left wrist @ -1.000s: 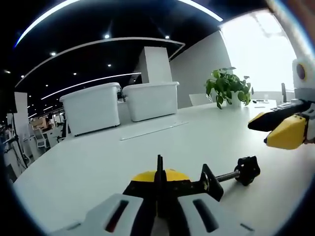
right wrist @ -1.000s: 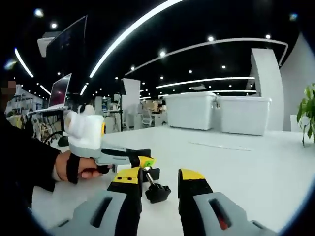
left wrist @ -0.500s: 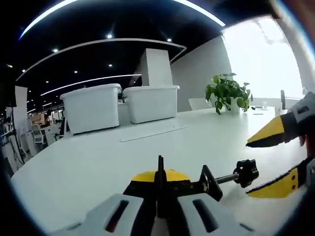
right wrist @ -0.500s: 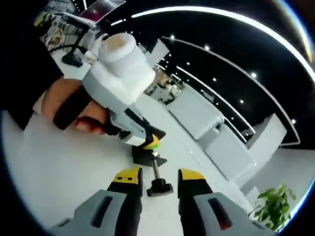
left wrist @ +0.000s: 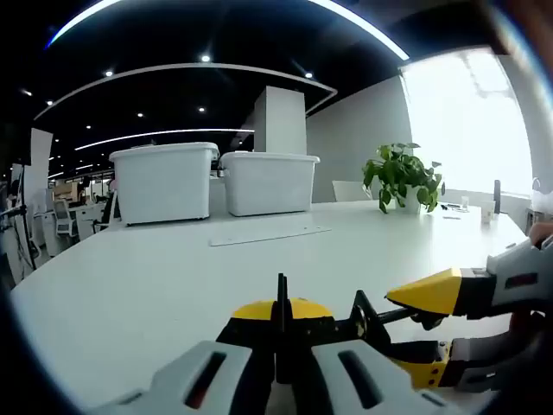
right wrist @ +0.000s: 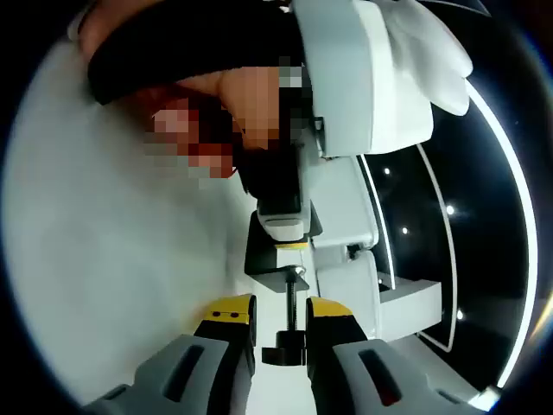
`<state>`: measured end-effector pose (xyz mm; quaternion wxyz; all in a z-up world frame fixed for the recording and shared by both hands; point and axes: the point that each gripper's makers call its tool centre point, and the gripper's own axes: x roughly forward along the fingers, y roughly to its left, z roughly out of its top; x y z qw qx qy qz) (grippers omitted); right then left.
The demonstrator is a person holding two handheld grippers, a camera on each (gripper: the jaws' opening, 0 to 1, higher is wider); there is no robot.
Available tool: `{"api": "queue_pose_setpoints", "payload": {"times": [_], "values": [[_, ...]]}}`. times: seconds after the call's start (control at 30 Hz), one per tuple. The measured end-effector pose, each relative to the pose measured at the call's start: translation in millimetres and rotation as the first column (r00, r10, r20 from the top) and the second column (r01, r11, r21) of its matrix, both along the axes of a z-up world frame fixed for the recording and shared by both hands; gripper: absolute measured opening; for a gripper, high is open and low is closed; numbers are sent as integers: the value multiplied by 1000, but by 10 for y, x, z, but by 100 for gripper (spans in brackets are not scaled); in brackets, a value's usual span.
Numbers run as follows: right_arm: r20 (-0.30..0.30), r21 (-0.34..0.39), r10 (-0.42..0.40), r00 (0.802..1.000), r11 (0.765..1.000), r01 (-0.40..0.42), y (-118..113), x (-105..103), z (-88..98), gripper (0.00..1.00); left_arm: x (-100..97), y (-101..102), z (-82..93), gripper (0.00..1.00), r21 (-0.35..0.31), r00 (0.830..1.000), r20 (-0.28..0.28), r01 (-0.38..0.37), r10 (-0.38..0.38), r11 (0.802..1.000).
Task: Clamp the fixed fixture on the desktop, loosen the retaining clip, secure it to the edge of the desk, and tighten the retaining clip.
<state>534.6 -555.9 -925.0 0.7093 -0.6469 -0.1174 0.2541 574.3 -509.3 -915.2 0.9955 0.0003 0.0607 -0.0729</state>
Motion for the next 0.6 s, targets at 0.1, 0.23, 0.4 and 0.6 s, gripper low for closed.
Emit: {"api": "queue_pose_setpoints", "payload": {"times": [0.1,0.23,0.4,0.6], "values": [[46,-33,-12,999,999,13,27,7,8,18,-4,-9,-8,3,0,1000,-4,4,-4,1000],[112,-69,-24,993,997,32,60,54,32,14,-14,-12,-6,3,-7,1000,-7,10,-10,1000],[149,-65,-52,988,996,62,62,101,46,9,-31,2,-4,3,-17,1000,-11,7,-7,1000],[169,-59,-54,984,996,65,91,107,65,4,-36,21,-9,3,-16,1000,-14,-4,4,1000]]}}
